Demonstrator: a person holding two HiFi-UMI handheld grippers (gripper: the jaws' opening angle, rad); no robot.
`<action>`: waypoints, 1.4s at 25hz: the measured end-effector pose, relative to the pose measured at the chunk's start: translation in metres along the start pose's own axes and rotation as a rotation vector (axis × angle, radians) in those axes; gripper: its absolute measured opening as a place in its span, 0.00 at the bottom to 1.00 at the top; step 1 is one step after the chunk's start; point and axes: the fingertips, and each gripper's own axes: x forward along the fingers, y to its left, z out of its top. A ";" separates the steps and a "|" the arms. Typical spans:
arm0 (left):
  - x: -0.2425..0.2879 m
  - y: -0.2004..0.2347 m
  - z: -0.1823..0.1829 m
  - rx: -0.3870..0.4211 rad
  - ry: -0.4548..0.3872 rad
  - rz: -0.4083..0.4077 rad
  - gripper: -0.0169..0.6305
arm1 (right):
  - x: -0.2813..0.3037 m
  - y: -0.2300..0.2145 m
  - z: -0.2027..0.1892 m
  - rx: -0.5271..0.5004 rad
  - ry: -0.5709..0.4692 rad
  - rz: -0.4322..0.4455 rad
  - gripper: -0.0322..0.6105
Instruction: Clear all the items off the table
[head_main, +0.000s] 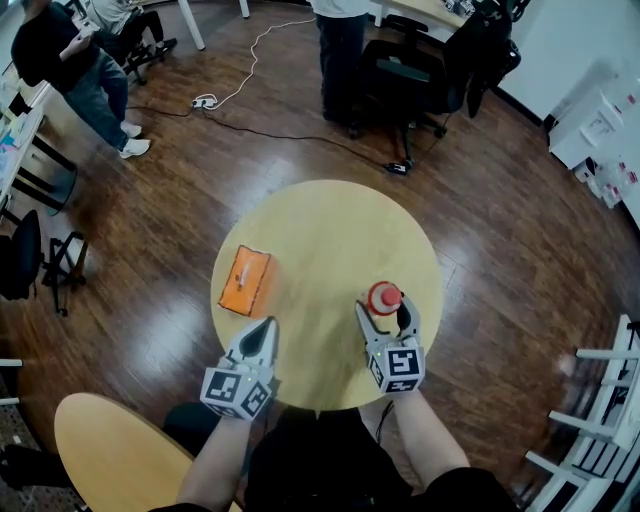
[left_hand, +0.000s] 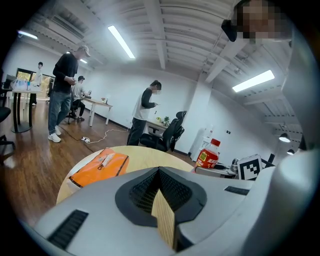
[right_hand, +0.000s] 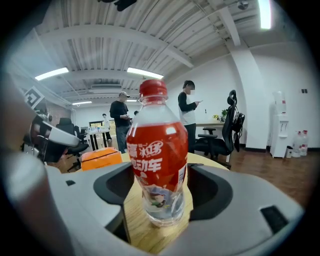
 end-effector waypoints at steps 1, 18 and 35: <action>0.000 0.000 0.002 0.003 -0.006 0.002 0.03 | -0.002 -0.001 0.001 0.003 -0.006 0.002 0.58; -0.040 -0.003 0.066 0.012 -0.231 0.054 0.03 | -0.091 -0.018 0.098 0.018 -0.260 -0.048 0.58; -0.247 0.099 0.135 0.002 -0.536 0.372 0.03 | -0.063 0.182 0.214 -0.166 -0.417 0.267 0.41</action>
